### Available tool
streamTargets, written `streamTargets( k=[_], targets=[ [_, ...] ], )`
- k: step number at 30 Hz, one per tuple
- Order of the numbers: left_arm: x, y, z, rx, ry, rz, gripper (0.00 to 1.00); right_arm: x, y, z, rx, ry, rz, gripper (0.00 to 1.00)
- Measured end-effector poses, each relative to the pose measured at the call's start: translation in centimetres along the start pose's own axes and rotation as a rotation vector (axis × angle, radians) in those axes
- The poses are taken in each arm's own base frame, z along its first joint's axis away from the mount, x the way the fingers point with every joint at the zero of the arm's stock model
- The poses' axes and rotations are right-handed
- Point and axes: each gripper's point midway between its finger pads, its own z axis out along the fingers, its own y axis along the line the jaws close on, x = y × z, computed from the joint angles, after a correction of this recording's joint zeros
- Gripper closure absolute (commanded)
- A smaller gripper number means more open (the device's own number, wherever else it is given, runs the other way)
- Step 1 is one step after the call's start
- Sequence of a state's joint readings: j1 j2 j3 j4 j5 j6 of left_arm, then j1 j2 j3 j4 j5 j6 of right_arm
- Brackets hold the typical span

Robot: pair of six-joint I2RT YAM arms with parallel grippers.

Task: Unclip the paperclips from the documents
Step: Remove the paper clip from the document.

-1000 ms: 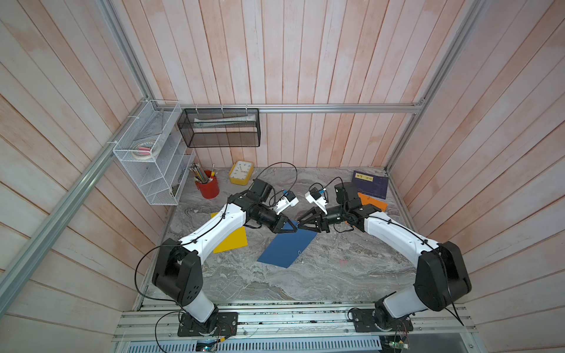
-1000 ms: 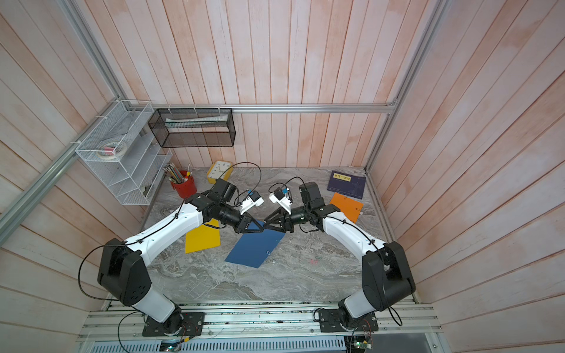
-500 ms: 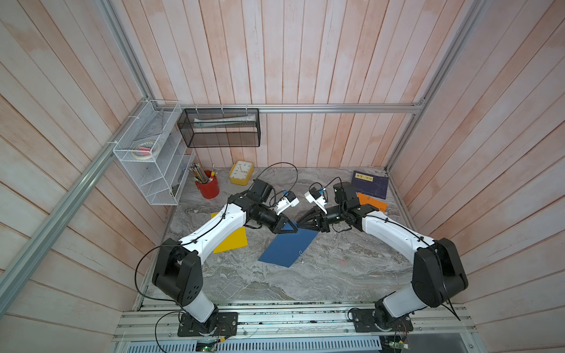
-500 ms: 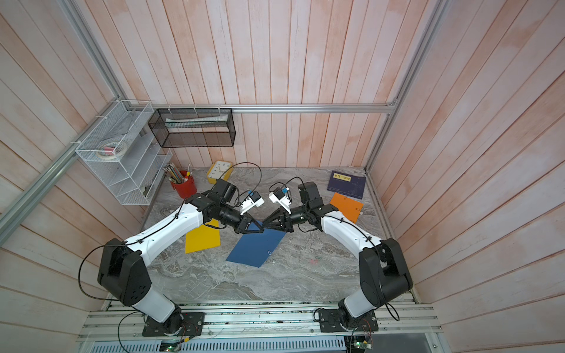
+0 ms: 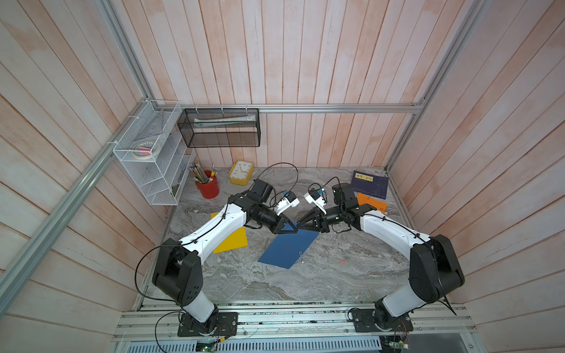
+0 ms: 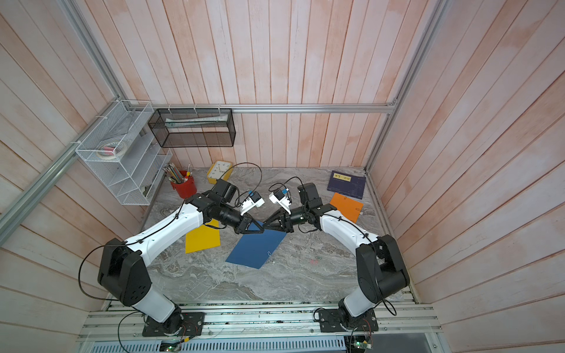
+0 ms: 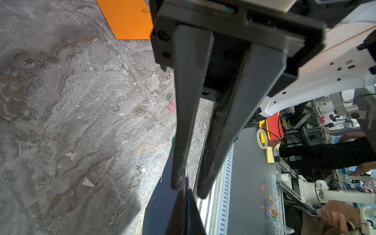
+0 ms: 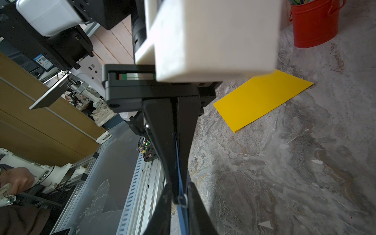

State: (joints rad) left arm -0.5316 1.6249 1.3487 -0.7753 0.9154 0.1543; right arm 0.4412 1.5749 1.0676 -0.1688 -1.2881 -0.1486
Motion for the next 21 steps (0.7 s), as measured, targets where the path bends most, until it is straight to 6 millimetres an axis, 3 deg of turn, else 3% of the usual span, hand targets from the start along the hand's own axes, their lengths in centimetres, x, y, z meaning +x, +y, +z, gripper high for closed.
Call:
streamTargets(
  k=[15, 21],
  targets=[
    [0.00, -0.02, 0.00, 0.001, 0.000, 0.010, 1.00, 0.07, 0.17, -0.40, -0.029, -0.019, 0.029, 0.96],
    [0.05, -0.06, 0.04, 0.002, 0.002, 0.010, 1.00, 0.06, 0.25, -0.39, -0.033, -0.019, 0.035, 0.90]
  ],
)
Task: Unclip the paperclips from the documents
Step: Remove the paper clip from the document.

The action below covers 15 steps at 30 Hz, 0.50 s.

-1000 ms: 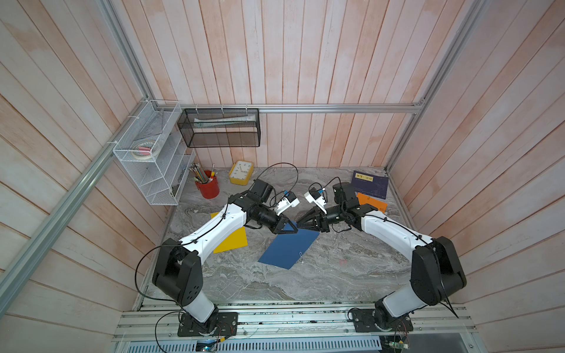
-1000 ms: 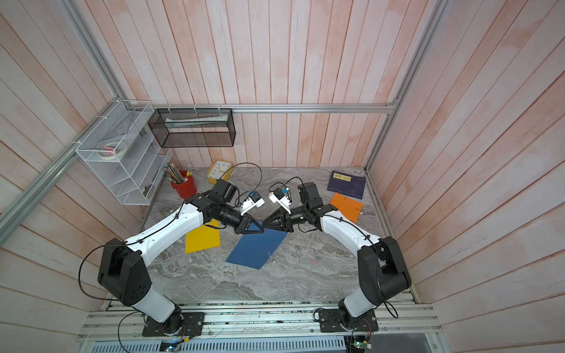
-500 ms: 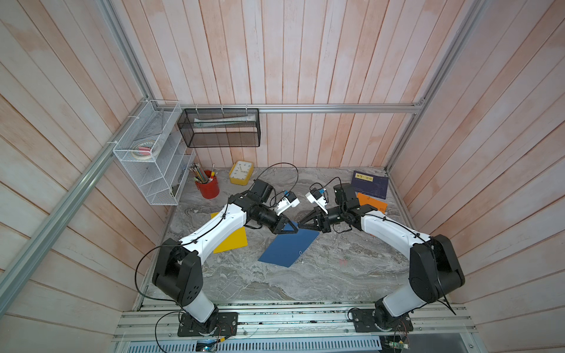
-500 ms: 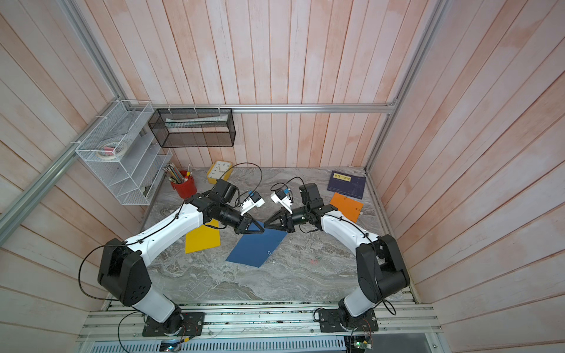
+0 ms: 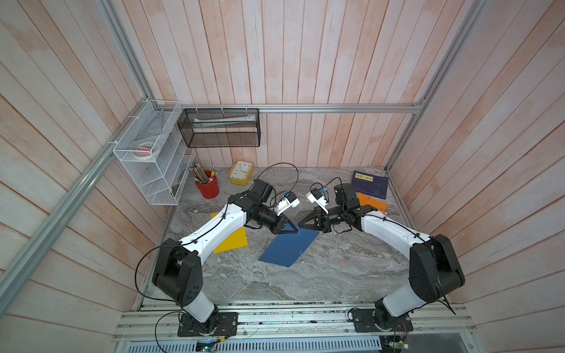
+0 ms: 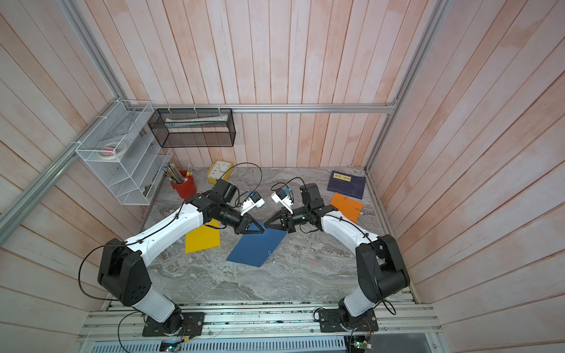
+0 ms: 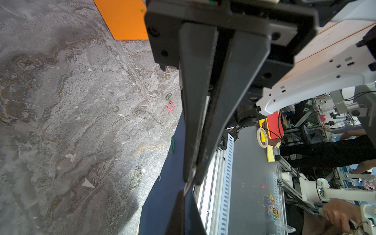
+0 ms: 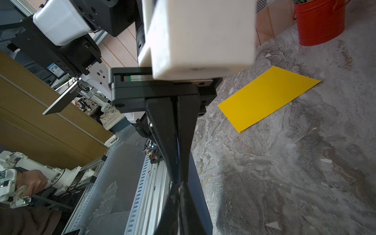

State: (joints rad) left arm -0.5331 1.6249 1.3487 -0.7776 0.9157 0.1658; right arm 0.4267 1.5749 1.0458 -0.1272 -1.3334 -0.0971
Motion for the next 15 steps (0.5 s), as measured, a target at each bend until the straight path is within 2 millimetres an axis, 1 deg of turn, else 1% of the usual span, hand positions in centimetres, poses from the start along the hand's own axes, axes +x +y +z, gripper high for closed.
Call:
streamTargets(
  k=[15],
  targets=[
    [0.28, -0.17, 0.13, 0.003, 0.011, -0.004, 1.00, 0.33, -0.03, 0.33, -0.020, 0.006, 0.032, 0.90]
  ],
)
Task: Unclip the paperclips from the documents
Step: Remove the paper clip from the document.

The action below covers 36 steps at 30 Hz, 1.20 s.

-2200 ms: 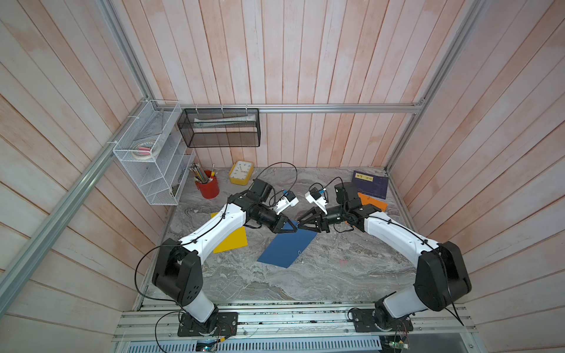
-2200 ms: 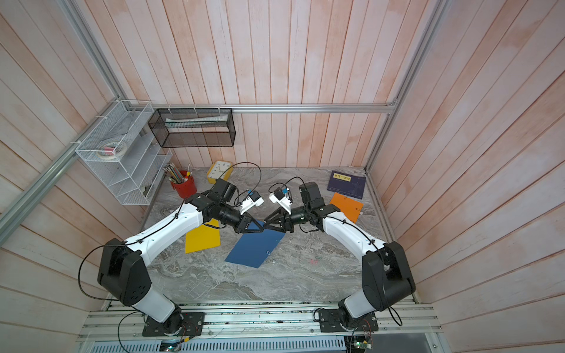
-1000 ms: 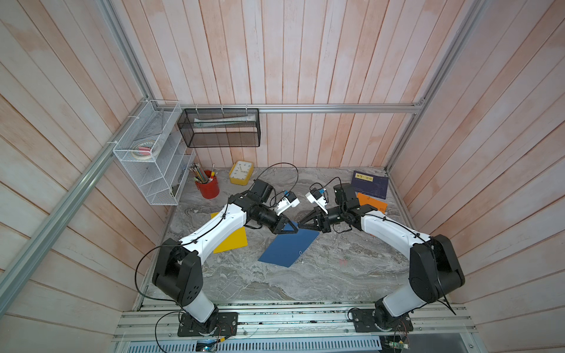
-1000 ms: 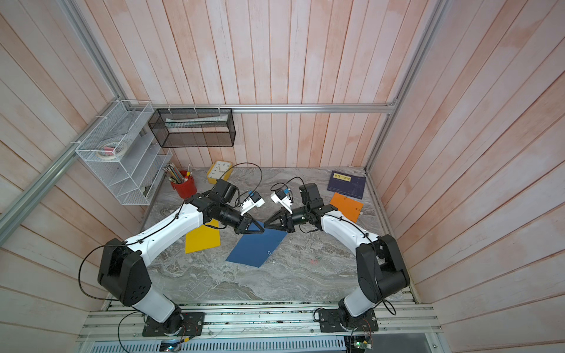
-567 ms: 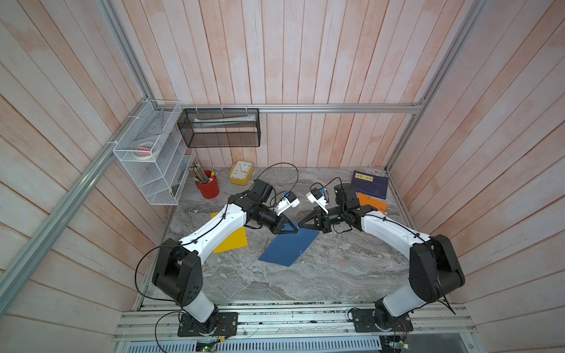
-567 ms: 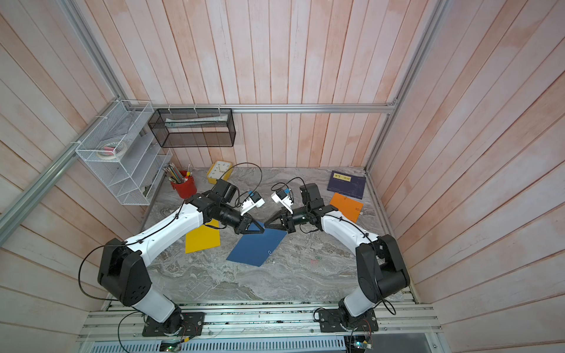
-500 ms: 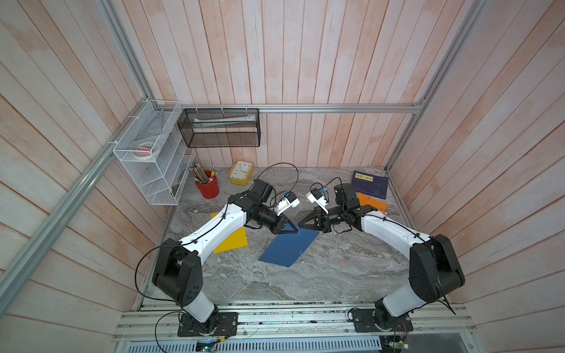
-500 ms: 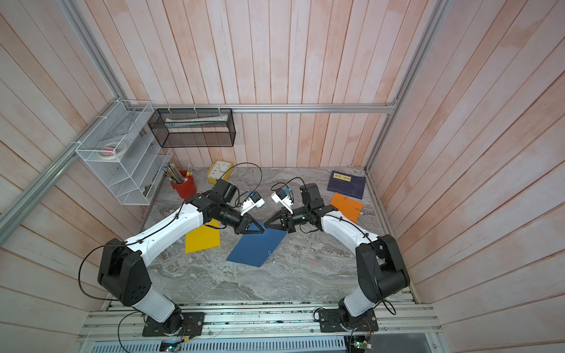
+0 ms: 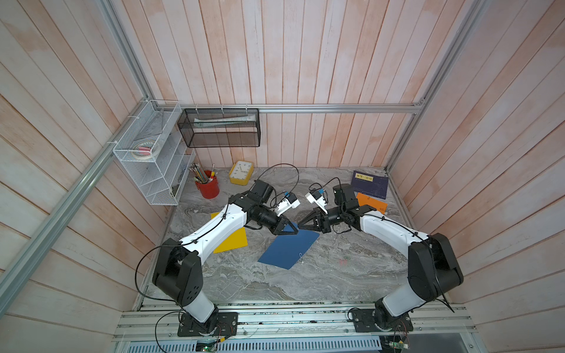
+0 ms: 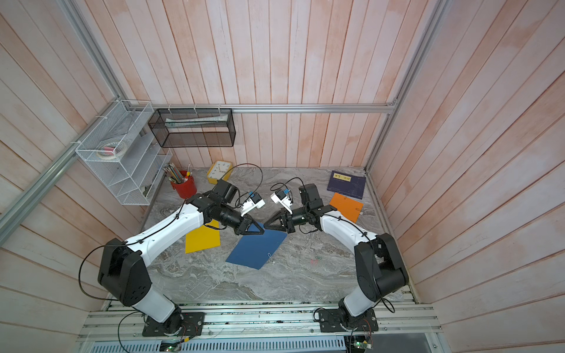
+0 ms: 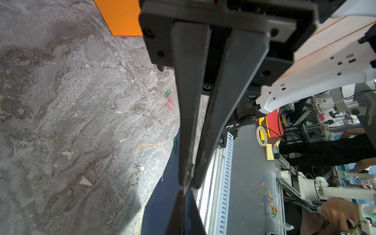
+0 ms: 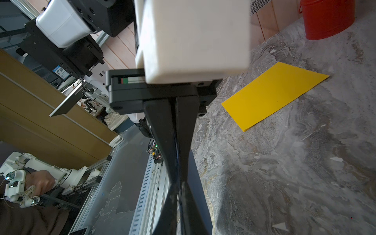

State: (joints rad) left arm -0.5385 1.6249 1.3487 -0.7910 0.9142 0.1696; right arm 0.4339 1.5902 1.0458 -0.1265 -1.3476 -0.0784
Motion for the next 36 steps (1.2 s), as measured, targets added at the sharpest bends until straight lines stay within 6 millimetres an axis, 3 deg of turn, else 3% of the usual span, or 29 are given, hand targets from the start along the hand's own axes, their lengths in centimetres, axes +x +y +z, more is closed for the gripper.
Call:
streamTargets(
  k=[10, 36],
  targets=[
    [0.08, -0.07, 0.04, 0.002, 0.003, -0.002, 1.00, 0.01, 0.09, 0.13, -0.006, 0.001, 0.007, 0.98],
    [-0.17, -0.12, 0.12, 0.003, -0.004, 0.015, 1.00, -0.23, -0.04, -0.27, -0.015, -0.019, 0.034, 0.98]
  ],
)
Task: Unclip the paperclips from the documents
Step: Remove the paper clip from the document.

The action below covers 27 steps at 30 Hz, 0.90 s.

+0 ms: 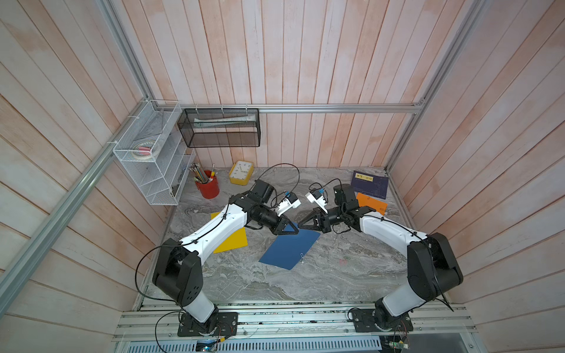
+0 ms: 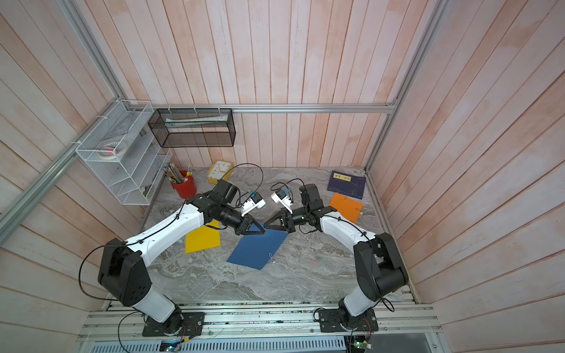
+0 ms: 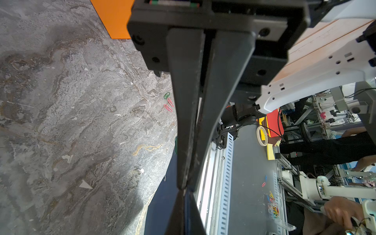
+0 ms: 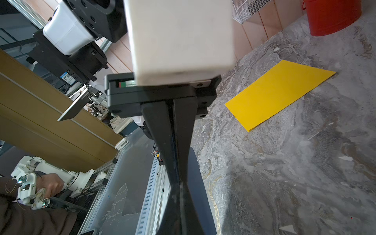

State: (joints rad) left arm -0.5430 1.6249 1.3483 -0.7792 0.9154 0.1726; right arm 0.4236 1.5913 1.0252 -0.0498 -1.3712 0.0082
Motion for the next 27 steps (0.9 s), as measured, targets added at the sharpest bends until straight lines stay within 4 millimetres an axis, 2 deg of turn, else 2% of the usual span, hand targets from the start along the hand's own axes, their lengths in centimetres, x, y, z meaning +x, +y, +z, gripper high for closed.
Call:
streamTargets(
  k=[27],
  targets=[
    [-0.18, -0.07, 0.08, 0.001, -0.005, 0.014, 1.00, -0.11, -0.01, -0.23, -0.011, -0.012, 0.014, 0.97]
  ],
)
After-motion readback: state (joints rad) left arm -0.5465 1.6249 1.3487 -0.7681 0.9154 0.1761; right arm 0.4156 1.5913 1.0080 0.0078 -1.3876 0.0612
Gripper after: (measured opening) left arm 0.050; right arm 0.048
